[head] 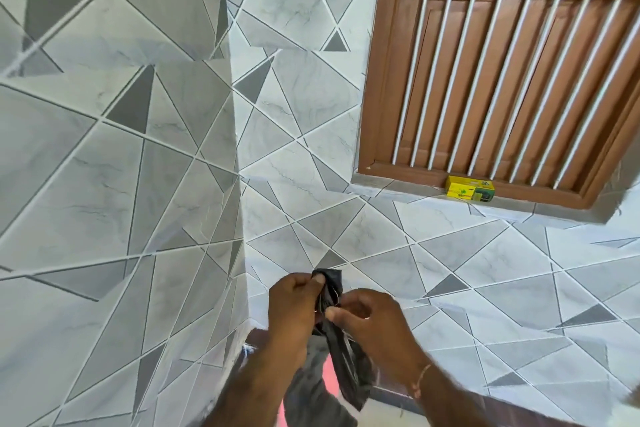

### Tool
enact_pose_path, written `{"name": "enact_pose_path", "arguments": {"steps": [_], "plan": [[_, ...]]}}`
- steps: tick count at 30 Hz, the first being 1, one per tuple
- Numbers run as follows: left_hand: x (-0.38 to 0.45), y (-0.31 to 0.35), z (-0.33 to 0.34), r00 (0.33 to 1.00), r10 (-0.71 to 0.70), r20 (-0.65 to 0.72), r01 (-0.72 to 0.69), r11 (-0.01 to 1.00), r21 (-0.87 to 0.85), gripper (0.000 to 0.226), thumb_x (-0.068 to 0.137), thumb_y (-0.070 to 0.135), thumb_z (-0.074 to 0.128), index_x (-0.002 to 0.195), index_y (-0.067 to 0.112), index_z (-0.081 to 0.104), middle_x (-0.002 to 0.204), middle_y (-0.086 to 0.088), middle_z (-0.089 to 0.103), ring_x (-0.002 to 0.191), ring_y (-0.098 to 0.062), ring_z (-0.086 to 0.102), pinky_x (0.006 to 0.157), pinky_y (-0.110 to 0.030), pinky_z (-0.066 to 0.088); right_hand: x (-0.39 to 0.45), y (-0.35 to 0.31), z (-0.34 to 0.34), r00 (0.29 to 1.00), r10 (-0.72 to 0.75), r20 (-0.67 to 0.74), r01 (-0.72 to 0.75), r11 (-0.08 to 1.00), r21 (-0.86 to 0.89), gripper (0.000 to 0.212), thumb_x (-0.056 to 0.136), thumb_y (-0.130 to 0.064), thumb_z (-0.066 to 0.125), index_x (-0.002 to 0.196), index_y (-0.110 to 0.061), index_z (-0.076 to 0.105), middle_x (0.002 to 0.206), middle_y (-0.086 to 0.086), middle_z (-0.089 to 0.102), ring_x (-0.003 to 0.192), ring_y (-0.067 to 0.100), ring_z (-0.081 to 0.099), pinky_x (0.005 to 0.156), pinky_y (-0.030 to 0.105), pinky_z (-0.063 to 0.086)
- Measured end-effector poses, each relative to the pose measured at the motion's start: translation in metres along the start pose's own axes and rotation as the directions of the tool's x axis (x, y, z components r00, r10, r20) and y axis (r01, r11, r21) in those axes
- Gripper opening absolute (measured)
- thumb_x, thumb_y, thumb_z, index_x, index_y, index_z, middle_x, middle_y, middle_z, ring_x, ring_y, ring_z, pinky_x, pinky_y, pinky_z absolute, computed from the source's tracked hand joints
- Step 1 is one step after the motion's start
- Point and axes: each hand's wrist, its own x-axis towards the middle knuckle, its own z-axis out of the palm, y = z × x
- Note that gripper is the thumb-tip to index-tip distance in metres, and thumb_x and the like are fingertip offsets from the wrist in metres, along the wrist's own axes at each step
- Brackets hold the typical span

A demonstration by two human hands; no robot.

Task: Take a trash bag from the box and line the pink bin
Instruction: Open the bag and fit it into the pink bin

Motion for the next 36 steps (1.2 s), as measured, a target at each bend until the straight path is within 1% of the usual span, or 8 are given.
{"name": "enact_pose_path", "arguments": {"steps": [7, 13, 19, 23, 26, 28, 31, 36], "plan": [[-0.012, 0.009, 0.008, 0.998, 0.062, 0.024, -0.063, 0.998, 0.009, 0.015, 0.076, 0.015, 0.08, 0.081, 0.005, 0.069, 0.071, -0.01, 0.071, 0.055, -0.015, 0.061, 0.046, -0.02, 0.049, 0.007, 0.003, -0.008, 0.985, 0.144, 0.092, -0.17, 0.898, 0.407, 0.009, 0.08, -0.005, 0.072, 0.071, -0.005, 0.072, 0.068, 0.011, 0.071, 0.064, 0.022, 0.063, 0.065, 0.034, 0.052], [-0.011, 0.012, -0.002, 0.988, 0.151, 0.036, -0.154, 0.977, 0.148, 0.016, 0.075, 0.013, 0.08, 0.076, 0.001, 0.069, 0.06, -0.003, 0.065, 0.042, -0.004, 0.054, 0.045, -0.018, 0.047, 0.024, 0.022, -0.036, 0.969, 0.233, -0.082, -0.182, 0.899, 0.398, 0.026, 0.082, 0.001, 0.066, 0.059, -0.012, 0.07, 0.059, 0.002, 0.068, 0.059, 0.016, 0.058, 0.06, 0.029, 0.047], [-0.005, 0.006, -0.021, 0.902, 0.402, 0.161, -0.355, 0.474, 0.806, 0.015, 0.089, 0.017, 0.059, 0.083, 0.028, 0.051, 0.083, 0.004, 0.064, 0.077, -0.02, 0.064, 0.072, -0.032, 0.053, 0.04, 0.044, -0.067, 0.889, 0.241, -0.39, -0.144, 0.955, 0.26, 0.021, 0.087, 0.002, 0.053, 0.074, -0.004, 0.068, 0.077, 0.011, 0.065, 0.079, 0.029, 0.061, 0.06, 0.02, 0.042], [0.002, -0.002, -0.007, 0.922, 0.382, 0.071, -0.282, 0.534, 0.797, 0.024, 0.08, -0.005, 0.049, 0.08, 0.019, 0.049, 0.081, -0.003, 0.052, 0.073, -0.026, 0.058, 0.069, -0.039, 0.053, 0.036, 0.03, -0.062, 0.93, 0.263, -0.255, -0.109, 0.863, 0.494, 0.018, 0.09, 0.0, 0.047, 0.087, -0.004, 0.064, 0.082, 0.011, 0.065, 0.072, 0.022, 0.058, 0.064, 0.027, 0.049], [0.012, 0.003, -0.002, 0.982, 0.172, -0.083, -0.108, 0.856, 0.505, 0.028, 0.077, -0.015, 0.052, 0.069, 0.01, 0.044, 0.067, -0.009, 0.047, 0.062, -0.023, 0.047, 0.054, -0.029, 0.043, 0.033, 0.031, -0.062, 0.944, -0.003, -0.331, 0.064, 0.983, 0.173, 0.018, 0.093, 0.0, 0.041, 0.096, -0.014, 0.051, 0.081, 0.005, 0.057, 0.069, 0.02, 0.052, 0.054, 0.01, 0.04], [0.02, 0.004, -0.004, 0.988, 0.116, -0.102, -0.064, 0.908, 0.413, 0.026, 0.079, -0.017, 0.049, 0.067, 0.005, 0.049, 0.065, -0.014, 0.049, 0.061, -0.025, 0.046, 0.052, -0.027, 0.04, 0.034, 0.042, -0.063, 0.943, -0.26, -0.21, 0.209, 0.949, -0.237, 0.026, 0.084, 0.0, 0.037, 0.085, -0.024, 0.048, 0.08, -0.002, 0.051, 0.071, 0.021, 0.051, 0.065, 0.018, 0.043], [0.029, 0.004, -0.006, 0.983, 0.176, -0.047, -0.134, 0.874, 0.466, 0.028, 0.081, -0.014, 0.047, 0.063, 0.001, 0.062, 0.067, -0.017, 0.061, 0.065, -0.03, 0.057, 0.065, -0.033, 0.05, 0.032, 0.052, -0.063, 0.974, -0.22, 0.054, 0.22, 0.862, -0.456, 0.021, 0.074, -0.014, 0.035, 0.074, -0.027, 0.051, 0.081, -0.004, 0.055, 0.075, 0.022, 0.056, 0.071, 0.041, 0.049], [0.029, 0.011, 0.002, 0.959, 0.283, 0.002, -0.219, 0.738, 0.639, 0.021, 0.087, -0.006, 0.053, 0.081, 0.002, 0.071, 0.087, -0.011, 0.068, 0.088, -0.029, 0.067, 0.083, -0.028, 0.048, 0.037, 0.048, -0.055, 0.995, -0.086, 0.043, 0.095, 0.825, -0.557, 0.027, 0.083, -0.047, 0.053, 0.083, -0.023, 0.066, 0.091, -0.002, 0.063, 0.085, 0.018, 0.061, 0.077, 0.032, 0.049]]}}
